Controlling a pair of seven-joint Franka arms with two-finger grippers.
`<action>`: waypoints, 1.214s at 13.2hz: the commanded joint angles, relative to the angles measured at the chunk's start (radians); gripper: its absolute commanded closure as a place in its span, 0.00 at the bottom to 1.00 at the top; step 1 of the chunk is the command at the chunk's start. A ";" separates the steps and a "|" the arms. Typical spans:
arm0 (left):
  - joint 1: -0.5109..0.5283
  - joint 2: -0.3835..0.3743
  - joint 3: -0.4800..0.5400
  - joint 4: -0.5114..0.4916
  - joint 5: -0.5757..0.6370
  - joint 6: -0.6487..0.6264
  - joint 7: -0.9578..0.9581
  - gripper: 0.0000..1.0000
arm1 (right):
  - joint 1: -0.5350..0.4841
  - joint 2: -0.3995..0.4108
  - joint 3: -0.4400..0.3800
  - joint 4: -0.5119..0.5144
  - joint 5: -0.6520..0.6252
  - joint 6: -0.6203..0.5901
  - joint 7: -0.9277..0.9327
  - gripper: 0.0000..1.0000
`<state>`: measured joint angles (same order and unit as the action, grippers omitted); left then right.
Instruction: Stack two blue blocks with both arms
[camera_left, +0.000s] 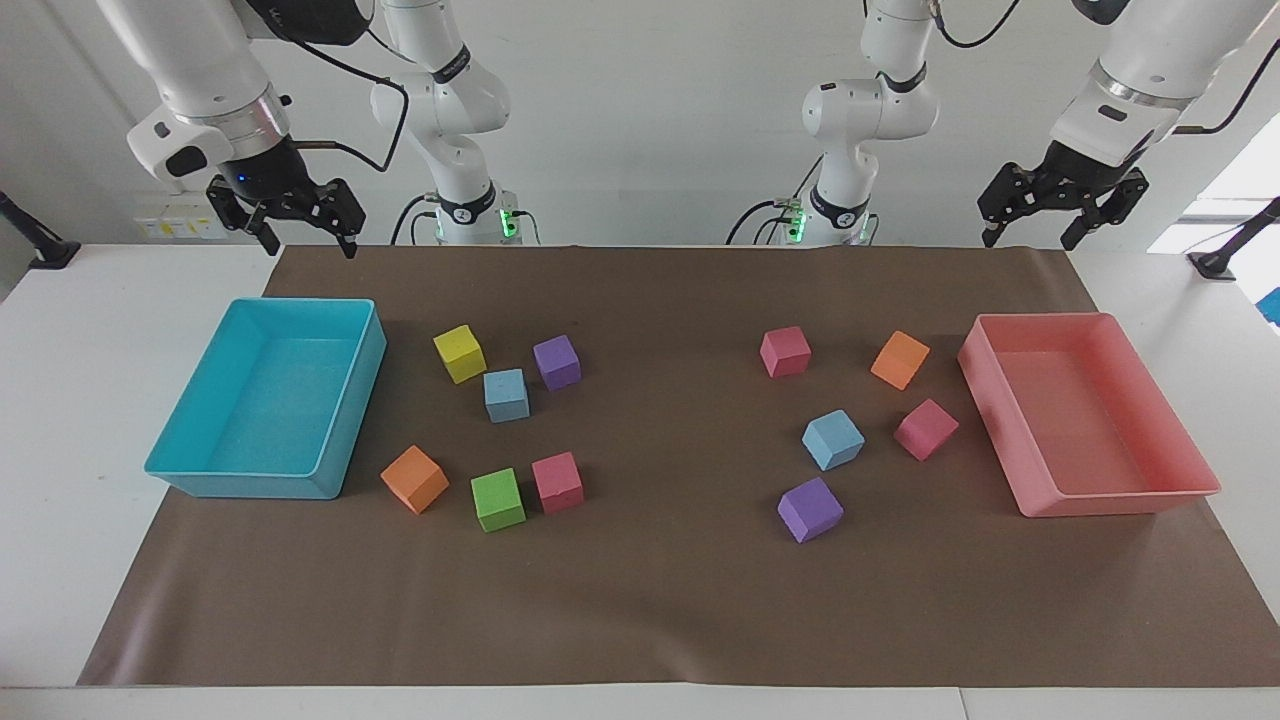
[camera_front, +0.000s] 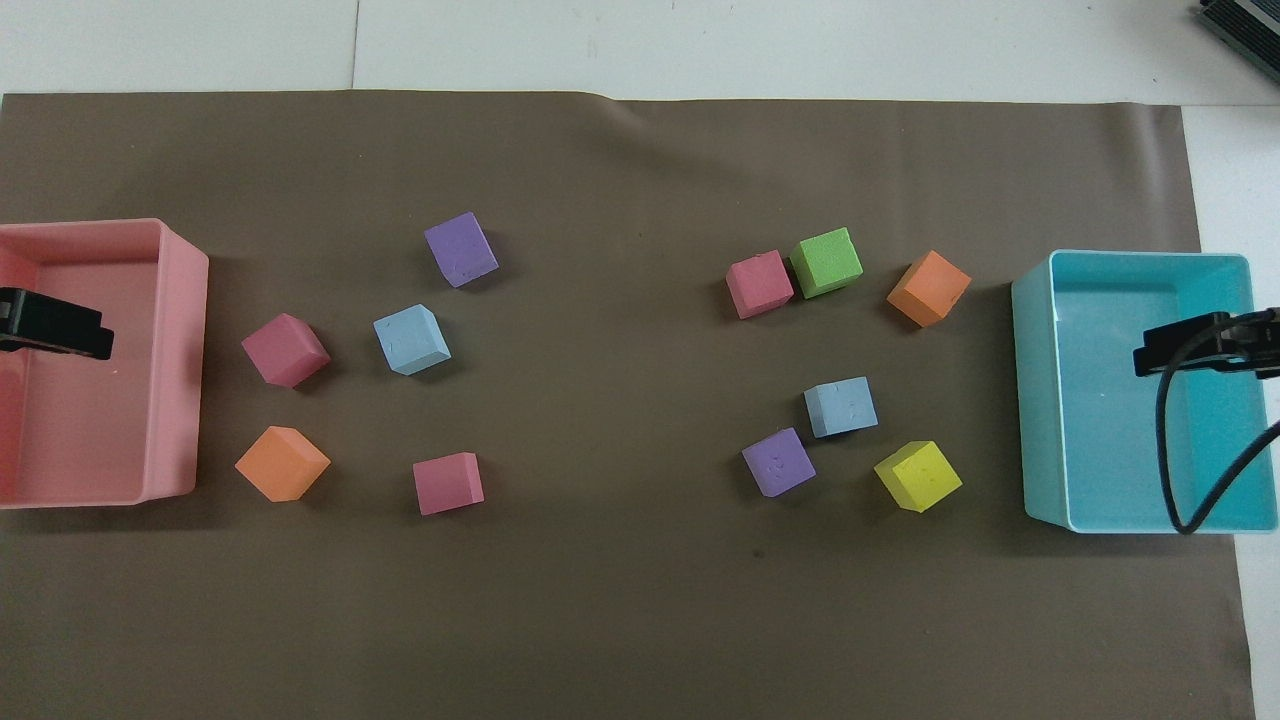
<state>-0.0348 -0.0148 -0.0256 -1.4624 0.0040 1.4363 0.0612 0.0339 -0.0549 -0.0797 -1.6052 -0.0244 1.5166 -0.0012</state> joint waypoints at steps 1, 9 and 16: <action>0.000 -0.022 0.004 -0.021 -0.006 -0.007 -0.004 0.00 | 0.001 -0.026 0.000 -0.033 0.003 0.020 0.009 0.00; 0.000 -0.022 0.004 -0.021 -0.006 -0.007 -0.003 0.00 | 0.003 -0.031 0.001 -0.036 0.004 0.023 0.009 0.00; 0.000 -0.022 0.004 -0.021 -0.006 -0.007 -0.004 0.00 | 0.004 -0.031 0.046 -0.048 0.004 0.028 -0.026 0.00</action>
<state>-0.0348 -0.0148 -0.0256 -1.4624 0.0040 1.4362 0.0612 0.0377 -0.0579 -0.0504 -1.6075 -0.0240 1.5173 -0.0049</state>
